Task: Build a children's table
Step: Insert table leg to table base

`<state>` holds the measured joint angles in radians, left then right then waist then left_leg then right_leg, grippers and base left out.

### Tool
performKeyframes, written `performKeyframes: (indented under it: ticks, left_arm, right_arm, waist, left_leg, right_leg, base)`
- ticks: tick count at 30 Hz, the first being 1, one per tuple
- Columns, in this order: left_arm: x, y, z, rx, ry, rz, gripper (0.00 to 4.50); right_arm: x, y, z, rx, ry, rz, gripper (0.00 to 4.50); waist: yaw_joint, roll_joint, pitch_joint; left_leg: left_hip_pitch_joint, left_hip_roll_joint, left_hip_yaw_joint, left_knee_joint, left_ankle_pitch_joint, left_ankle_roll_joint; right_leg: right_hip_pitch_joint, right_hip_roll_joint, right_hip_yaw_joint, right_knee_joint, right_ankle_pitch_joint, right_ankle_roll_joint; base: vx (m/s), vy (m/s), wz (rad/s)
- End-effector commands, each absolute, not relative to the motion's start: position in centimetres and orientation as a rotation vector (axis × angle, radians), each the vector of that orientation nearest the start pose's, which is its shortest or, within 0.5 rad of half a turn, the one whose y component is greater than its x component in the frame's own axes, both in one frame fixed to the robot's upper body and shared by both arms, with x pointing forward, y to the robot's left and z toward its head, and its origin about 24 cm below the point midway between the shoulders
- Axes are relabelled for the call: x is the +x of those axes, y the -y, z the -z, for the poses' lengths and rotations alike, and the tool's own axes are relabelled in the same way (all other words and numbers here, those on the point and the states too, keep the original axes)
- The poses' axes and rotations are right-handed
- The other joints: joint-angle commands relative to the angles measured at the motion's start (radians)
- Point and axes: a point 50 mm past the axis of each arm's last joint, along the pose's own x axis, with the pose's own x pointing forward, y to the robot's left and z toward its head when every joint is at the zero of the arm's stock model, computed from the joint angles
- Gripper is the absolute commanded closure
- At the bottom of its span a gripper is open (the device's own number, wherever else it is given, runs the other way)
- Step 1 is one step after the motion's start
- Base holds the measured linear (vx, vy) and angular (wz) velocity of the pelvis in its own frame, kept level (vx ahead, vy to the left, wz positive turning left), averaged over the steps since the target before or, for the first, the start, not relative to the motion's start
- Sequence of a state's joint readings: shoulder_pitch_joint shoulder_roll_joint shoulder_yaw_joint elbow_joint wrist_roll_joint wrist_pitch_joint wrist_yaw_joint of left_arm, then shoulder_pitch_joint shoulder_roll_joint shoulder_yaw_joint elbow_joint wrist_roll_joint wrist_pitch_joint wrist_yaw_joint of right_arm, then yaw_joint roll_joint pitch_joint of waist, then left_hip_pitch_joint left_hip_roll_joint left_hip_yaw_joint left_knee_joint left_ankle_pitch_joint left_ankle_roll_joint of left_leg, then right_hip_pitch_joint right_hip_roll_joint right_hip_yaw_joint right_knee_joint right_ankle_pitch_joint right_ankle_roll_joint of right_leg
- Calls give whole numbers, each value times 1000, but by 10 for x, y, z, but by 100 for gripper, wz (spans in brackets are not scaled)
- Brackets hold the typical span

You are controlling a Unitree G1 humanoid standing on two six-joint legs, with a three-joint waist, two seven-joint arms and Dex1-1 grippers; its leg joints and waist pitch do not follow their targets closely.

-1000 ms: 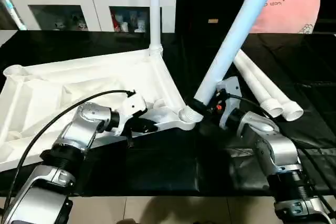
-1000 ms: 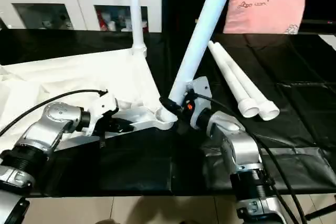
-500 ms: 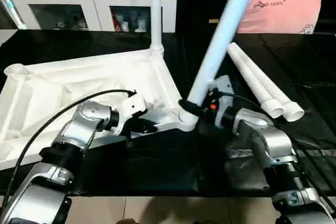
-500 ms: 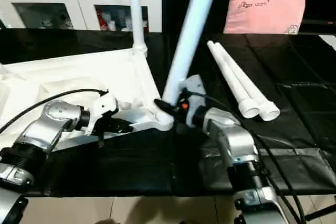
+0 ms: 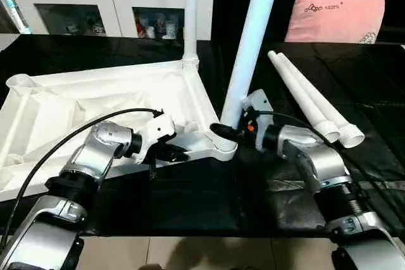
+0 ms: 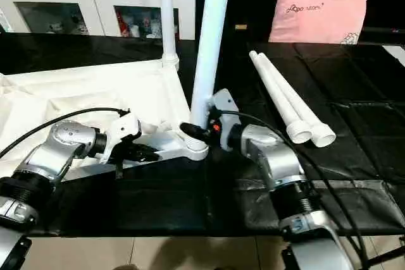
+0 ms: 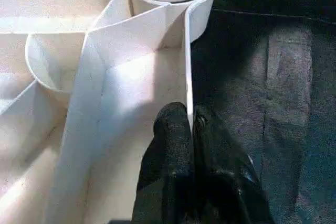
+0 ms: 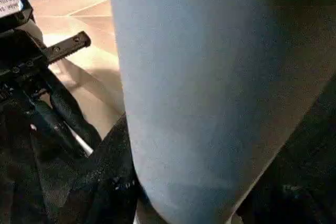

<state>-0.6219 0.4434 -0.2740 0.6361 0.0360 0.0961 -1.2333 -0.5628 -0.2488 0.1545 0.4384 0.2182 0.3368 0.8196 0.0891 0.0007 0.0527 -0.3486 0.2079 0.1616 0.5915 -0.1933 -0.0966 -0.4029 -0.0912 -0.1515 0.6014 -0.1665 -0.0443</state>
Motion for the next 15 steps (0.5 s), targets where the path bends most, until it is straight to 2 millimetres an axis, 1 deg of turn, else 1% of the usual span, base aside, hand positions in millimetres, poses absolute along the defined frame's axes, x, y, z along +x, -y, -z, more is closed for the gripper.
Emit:
performKeyframes:
  ticks: [1,3,7,8,10,12,13,14,15]
  left_arm:
    - [323,-161,-58,486,-531,1314,450]
    - [323,-161,-58,486,-532,1313,450]
    - [323,-160,-59,489,-529,1323,450]
    - [323,-160,-59,489,-528,1326,450]
    - [323,-160,-59,492,-527,1328,450]
    - [323,-160,-59,496,-528,1332,450]
    - [323,-160,-60,497,-529,1336,450]
    - [323,-160,-60,498,-530,1337,450]
    - [323,-160,-60,498,-530,1338,450]
  right_arm:
    - [330,115,-69,-63,-327,-973,255]
    - [330,115,-68,-64,-329,-976,255]
    - [329,114,-65,-63,-334,-982,255]
    - [329,113,-64,-62,-335,-983,255]
    - [330,111,-64,-51,-333,-986,255]
    - [334,108,-64,-2,-327,-977,255]
    - [335,107,-64,22,-326,-972,255]
    - [336,107,-65,38,-325,-967,255]
    - [337,107,-65,45,-325,-966,255]
  waist:
    - [1,-4,-73]
    - [1,-5,-73]
    - [1,-4,-74]
    - [2,-3,-74]
    - [1,-3,-74]
    - [0,-2,-73]
    - [-1,-3,-73]
    - [-2,-1,-72]
    - [-2,-2,-72]
  left_leg:
    - [-5,24,2,-61,-111,47]
    - [-5,24,2,-61,-110,48]
    - [-4,25,2,-61,-110,47]
    - [-3,26,2,-61,-113,46]
    - [-4,25,2,-61,-120,44]
    - [-4,24,2,-61,-128,44]
    - [-5,23,2,-62,-136,42]
    - [-3,24,1,-62,-141,40]
    - [-2,25,1,-63,-144,39]
  right_leg:
    - [68,-69,73,-72,-269,-117]
    - [68,-68,72,-71,-267,-117]
    - [67,-69,73,-70,-256,-124]
    - [66,-70,73,-70,-258,-125]
    - [68,-69,72,-71,-264,-125]
    - [67,-69,72,-73,-278,-124]
    - [68,-70,71,-75,-296,-121]
    - [67,-71,71,-79,-311,-116]
    - [67,-70,71,-79,-317,-112]
  base:
    - [0,0,0]
    - [0,0,0]
    - [0,0,0]
    - [0,0,0]
    - [0,0,0]
    - [0,0,0]
    - [0,0,0]
    - [0,0,0]
    - [0,0,0]
